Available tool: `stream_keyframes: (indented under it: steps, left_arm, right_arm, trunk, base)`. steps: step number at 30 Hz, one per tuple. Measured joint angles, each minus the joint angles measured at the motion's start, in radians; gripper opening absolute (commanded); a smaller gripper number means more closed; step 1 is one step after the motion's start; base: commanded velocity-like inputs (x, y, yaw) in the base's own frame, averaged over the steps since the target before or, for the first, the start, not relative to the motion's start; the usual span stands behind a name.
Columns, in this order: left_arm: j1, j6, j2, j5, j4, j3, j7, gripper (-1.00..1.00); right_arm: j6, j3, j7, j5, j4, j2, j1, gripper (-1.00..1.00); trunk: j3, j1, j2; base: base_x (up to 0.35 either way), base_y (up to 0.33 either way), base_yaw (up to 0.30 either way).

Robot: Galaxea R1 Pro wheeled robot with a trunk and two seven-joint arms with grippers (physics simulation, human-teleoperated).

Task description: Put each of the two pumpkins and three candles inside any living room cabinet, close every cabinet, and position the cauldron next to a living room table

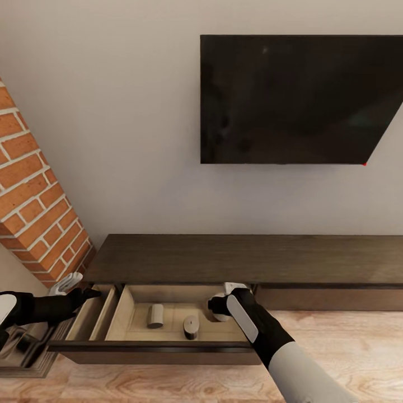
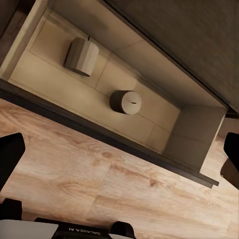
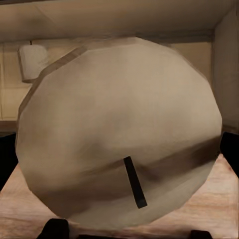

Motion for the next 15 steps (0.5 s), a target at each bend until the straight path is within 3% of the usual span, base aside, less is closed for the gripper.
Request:
stream_keyframes:
  steps: [5, 15]
  left_arm:
    - [0.0, 0.0, 0.0, 0.0, 0.0, 0.0, 0.0, 1.0]
    - [0.0, 0.0, 0.0, -0.001, 0.0, 0.0, 0.0, 1.0]
  right_arm:
    - [0.009, -0.034, -0.001, -0.001, 0.032, 0.002, -0.003, -1.0]
    - [0.007, -0.042, -0.003, -0.001, 0.067, 0.001, -0.006, -1.0]
  trunk:
    - [0.0, 0.0, 0.0]
    - [0.0, 0.0, 0.0]
  base:
    - [0.033, 0.012, 0.0]
    - [0.116, 0.058, 0.0]
